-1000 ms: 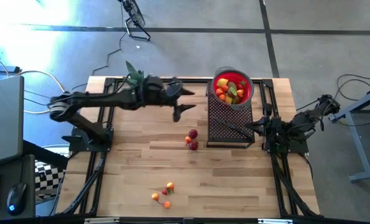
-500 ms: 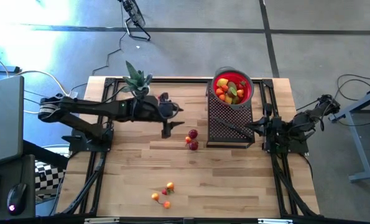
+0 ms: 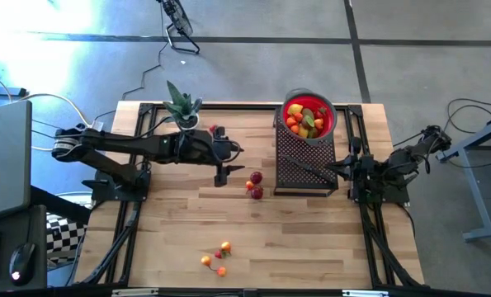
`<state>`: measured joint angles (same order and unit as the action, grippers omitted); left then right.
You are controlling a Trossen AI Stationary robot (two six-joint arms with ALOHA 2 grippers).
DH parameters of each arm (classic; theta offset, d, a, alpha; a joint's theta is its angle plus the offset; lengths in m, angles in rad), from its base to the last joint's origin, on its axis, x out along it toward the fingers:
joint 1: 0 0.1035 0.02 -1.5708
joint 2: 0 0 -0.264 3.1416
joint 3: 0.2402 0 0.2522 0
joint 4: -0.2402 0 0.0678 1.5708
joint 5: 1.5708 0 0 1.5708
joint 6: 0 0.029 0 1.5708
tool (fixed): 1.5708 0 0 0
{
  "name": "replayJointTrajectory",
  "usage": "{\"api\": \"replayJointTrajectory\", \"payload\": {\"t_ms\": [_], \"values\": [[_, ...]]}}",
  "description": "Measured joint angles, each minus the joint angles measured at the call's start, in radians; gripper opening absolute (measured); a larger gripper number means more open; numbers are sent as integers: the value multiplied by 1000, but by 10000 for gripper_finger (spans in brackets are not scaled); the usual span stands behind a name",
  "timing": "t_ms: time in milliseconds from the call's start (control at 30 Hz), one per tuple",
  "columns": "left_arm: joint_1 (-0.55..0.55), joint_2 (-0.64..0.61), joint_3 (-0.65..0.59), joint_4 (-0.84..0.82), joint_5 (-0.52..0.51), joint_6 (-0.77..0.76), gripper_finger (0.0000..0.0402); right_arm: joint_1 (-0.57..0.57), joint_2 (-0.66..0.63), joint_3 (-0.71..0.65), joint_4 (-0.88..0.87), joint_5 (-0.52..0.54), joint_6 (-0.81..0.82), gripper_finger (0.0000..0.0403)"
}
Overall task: Pick & Place Fruit
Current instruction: Put the pomegranate into the strainer bowl on the shelf
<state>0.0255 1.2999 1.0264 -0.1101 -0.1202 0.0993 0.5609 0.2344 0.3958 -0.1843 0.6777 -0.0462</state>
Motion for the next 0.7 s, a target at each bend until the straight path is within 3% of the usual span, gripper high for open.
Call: {"api": "replayJointTrajectory", "payload": {"t_ms": [400,700], "values": [[0,1,0,-4,9,-125,248,0,0,0,0,0,0,2],[0,88,0,44,19,-203,248,0,0,0,1,0,-1,2]]}}
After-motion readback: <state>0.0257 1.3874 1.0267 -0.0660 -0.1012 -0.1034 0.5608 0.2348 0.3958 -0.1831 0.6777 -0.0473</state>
